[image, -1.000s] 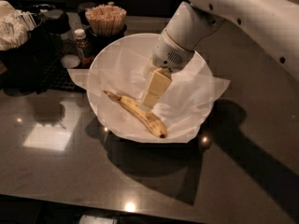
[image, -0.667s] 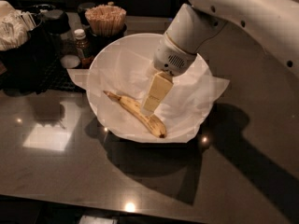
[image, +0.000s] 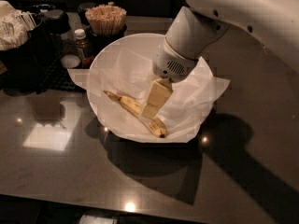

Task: Pick banana from white bowl

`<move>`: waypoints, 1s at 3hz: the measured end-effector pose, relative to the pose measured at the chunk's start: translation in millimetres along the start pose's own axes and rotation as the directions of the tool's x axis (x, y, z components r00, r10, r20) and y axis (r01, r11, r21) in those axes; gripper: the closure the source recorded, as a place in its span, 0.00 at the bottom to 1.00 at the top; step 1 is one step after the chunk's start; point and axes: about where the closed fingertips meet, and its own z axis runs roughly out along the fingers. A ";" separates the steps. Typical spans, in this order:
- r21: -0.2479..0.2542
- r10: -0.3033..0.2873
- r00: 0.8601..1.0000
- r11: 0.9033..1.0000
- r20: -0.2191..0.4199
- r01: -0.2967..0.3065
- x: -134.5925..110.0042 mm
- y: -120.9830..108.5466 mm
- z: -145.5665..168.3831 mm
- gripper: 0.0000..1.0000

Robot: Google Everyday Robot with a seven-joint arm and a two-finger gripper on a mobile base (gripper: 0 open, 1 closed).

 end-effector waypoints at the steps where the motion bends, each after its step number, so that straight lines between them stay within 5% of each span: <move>1: -0.004 0.009 1.000 1.000 -0.005 -0.010 2.9 0.4 5.8 0.32; 3: -0.028 0.021 1.000 0.999 -0.006 -0.022 6.3 -1.6 19.1 0.39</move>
Offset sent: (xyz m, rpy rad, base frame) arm 0.0034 0.0013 -0.0276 -0.0024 0.0488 -0.0131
